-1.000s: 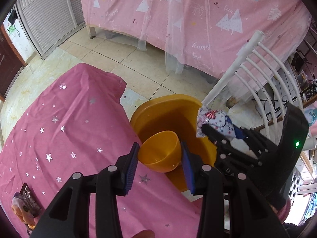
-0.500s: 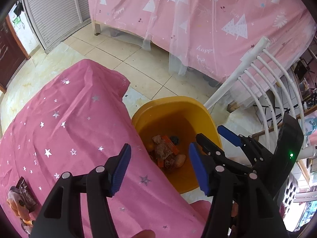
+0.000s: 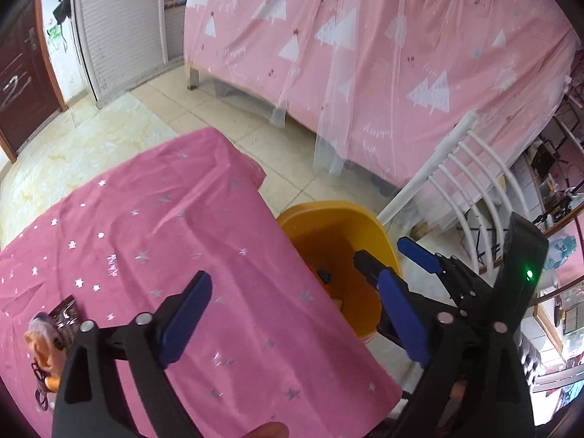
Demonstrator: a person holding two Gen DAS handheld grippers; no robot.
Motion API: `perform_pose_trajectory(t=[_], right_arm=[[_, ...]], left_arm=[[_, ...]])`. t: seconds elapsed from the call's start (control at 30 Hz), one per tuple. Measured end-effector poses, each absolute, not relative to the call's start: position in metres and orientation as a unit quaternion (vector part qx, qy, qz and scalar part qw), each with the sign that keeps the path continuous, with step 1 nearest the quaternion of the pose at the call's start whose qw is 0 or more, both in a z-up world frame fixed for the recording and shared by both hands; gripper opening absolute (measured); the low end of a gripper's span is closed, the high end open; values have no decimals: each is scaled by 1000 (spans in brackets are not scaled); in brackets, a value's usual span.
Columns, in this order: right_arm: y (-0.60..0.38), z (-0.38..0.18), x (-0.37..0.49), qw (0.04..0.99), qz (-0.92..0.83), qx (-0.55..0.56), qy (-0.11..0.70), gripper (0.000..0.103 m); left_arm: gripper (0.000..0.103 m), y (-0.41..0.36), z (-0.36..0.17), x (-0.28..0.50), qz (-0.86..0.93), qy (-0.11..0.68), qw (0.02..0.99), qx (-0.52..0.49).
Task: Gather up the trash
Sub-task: 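Move both tools back over the remaining table items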
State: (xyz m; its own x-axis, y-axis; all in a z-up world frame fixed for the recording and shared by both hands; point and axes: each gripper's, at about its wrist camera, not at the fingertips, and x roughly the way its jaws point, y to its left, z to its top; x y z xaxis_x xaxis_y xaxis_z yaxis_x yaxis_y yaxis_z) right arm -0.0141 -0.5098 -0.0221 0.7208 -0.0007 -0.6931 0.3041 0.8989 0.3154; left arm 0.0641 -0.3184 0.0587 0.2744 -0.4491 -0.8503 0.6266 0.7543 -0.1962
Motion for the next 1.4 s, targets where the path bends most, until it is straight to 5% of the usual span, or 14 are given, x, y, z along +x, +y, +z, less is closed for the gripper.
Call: perform_pose_trajectory(t=[0.5, 1.4], right_arm=[[-436, 10, 12, 918, -42, 164, 359, 76], [-300, 25, 56, 918, 19, 73, 388, 76]], left_arm=[[94, -208, 95, 57, -329, 444, 832, 41], [95, -43, 76, 78, -222, 402, 888, -4]])
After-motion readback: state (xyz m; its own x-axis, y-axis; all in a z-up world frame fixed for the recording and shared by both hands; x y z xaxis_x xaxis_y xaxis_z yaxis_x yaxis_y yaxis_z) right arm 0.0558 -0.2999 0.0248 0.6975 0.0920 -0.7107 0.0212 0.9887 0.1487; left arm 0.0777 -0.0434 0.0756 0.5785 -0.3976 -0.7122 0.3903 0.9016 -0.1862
